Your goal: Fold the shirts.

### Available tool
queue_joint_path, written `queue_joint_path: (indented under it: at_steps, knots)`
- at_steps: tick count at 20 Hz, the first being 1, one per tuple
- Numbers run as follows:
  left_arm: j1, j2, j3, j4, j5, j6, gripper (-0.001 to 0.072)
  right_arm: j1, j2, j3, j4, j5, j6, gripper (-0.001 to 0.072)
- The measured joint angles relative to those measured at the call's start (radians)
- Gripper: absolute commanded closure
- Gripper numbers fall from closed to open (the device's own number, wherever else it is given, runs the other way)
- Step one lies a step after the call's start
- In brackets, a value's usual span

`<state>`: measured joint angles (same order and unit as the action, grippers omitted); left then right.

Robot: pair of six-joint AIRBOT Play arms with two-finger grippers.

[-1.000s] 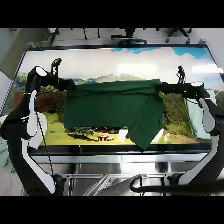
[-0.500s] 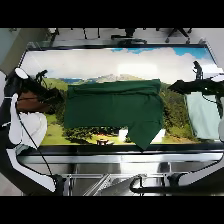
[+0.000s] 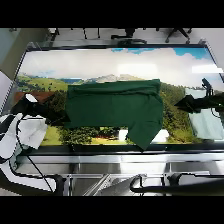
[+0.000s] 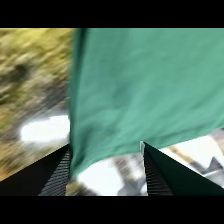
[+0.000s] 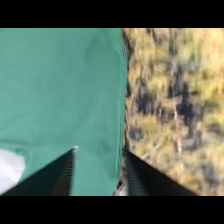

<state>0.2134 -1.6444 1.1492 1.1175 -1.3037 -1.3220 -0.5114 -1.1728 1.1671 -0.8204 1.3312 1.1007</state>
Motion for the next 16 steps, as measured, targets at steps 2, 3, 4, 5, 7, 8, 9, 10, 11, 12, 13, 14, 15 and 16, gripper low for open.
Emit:
queue_joint_path:
  at_steps: [2,3,4,5,7,8,9,10,11,12,13,14,15,16]
  knots:
    - [-0.016,0.003,-0.016,-0.041,0.051,0.017,0.0417,-0.004,0.038,-0.085,-0.009,-0.002,0.011,0.0251]
    - [-0.022,0.003,-0.021,-0.045,0.077,0.023,0.0589,-0.003,0.05,-0.126,-0.009,-0.009,0.015,0.0251]
    - [-0.026,0.002,-0.026,-0.045,0.097,0.032,0.0691,0.002,0.058,-0.168,-0.01,-0.02,0.019,0.025]
    - [-0.029,0.002,-0.028,-0.052,0.109,0.042,0.0689,0.011,0.064,-0.212,-0.011,-0.032,0.023,0.0251]
    - [-0.03,0.003,-0.03,-0.062,0.112,0.055,0.0689,0.038,0.069,-0.286,-0.011,-0.068,0.025,0.0251]
    - [-0.028,0.003,-0.031,-0.068,0.112,0.059,0.0689,0.056,0.069,-0.317,-0.014,-0.086,0.026,0.0252]
    - [-0.027,0.004,-0.031,-0.07,0.111,0.063,0.069,0.077,0.065,-0.34,-0.013,-0.101,0.026,0.0252]
    - [-0.026,0.004,-0.031,-0.073,0.109,0.066,0.069,0.099,0.058,-0.356,-0.013,-0.113,0.026,0.0253]
    - [-0.025,0.004,-0.031,-0.075,0.106,0.067,0.0691,0.123,0.05,-0.368,-0.005,-0.116,0.026,0.0254]
    - [-0.024,0.004,-0.031,-0.076,0.1,0.07,0.069,0.149,0.04,-0.376,0.01,-0.118,0.026,0.0273]
    - [-0.024,0.004,-0.032,-0.079,0.091,0.07,0.0691,0.175,0.03,-0.383,0.022,-0.12,0.025,0.0495]
    - [-0.023,0.005,-0.032,-0.079,0.082,0.071,0.0691,0.196,0.022,-0.388,0.021,-0.134,0.019,0.0647]
    - [-0.023,0.01,-0.032,-0.078,0.069,0.073,0.0692,0.213,0.015,-0.392,0.021,-0.14,0.01,0.0648]
    - [-0.023,0.017,-0.032,-0.073,0.058,0.074,0.0692,0.222,0.015,-0.391,0.024,-0.143,-0.001,0.0695]
